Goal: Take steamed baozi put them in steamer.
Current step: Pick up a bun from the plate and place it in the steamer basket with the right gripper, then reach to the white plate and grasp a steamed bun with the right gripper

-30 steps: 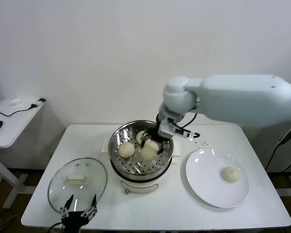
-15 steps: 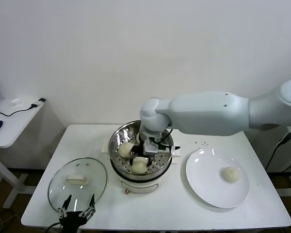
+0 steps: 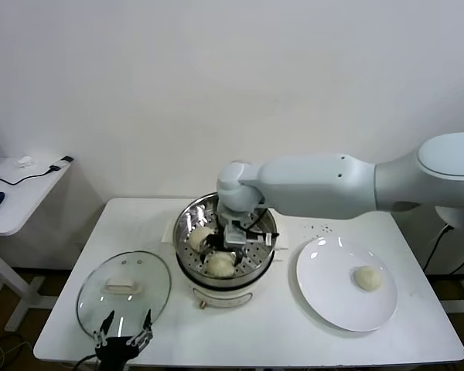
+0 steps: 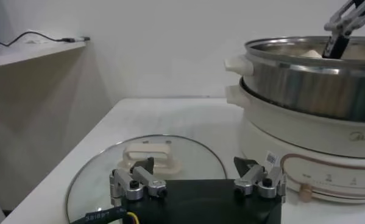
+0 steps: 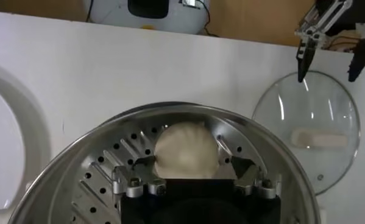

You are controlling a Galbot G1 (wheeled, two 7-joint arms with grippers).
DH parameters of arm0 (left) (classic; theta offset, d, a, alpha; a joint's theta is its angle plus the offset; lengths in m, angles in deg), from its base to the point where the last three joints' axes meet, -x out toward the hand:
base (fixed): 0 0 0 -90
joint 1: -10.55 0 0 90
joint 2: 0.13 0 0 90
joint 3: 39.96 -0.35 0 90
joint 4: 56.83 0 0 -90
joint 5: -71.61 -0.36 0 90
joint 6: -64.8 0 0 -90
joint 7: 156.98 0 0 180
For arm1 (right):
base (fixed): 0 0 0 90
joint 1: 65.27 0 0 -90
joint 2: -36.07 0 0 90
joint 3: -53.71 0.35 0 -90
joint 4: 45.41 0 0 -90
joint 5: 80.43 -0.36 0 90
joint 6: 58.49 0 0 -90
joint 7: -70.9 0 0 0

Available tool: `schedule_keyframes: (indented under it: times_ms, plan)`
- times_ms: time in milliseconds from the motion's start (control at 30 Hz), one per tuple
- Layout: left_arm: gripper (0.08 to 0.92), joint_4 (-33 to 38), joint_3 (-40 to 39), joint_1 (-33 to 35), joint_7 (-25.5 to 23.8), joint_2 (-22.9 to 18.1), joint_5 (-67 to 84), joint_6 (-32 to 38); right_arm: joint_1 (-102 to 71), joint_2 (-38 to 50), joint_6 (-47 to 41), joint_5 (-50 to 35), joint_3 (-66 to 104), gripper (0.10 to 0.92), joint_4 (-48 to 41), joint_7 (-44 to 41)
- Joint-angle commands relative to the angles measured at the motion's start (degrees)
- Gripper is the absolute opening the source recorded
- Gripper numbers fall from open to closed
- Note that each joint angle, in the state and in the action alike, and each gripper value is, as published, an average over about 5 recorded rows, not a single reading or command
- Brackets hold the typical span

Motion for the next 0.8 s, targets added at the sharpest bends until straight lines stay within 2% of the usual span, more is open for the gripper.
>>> schedule_keyframes:
  times_ms: [33, 200, 333, 433, 567, 800]
  plan:
    - [0.823, -0.08, -0.09, -0.17, -0.09, 0.01, -0.09, -0.01, 8.22, 3.20, 4.19, -10.25, -0.15, 0.823, -3.25, -7.56]
    - [0.823, -0.15, -0.04, -0.45, -0.19, 0.02, -0.07, -0.07, 16.18, 7.51, 7.21, -26.31, -4.36, 0.823, -10.36, -15.01]
    - [0.823, -0.09, 0.06, -0.53, -0.21, 0.11, 0.12, -0.07, 22.99, 12.95, 1.56, -32.60, -11.57, 0.823, -13.96, -17.77]
    - [0.823, 0.03, 0.21, -0.66, -0.20, 0.13, 0.45, -0.07, 26.18, 18.91, -8.84, -33.68, -18.03, 0.823, -12.78, -17.80]
    - [0.823, 0.17, 0.69, -0.85, -0.22, 0.17, 0.96, -0.07, 26.52, 27.95, -19.91, -32.21, -25.12, 0.823, -8.28, -12.82]
    - [0.823, 0.29, 1.81, -0.89, -0.24, -0.02, 1.38, -0.09, 18.50, 40.94, -31.52, -28.08, -27.58, 0.823, -3.01, -7.03]
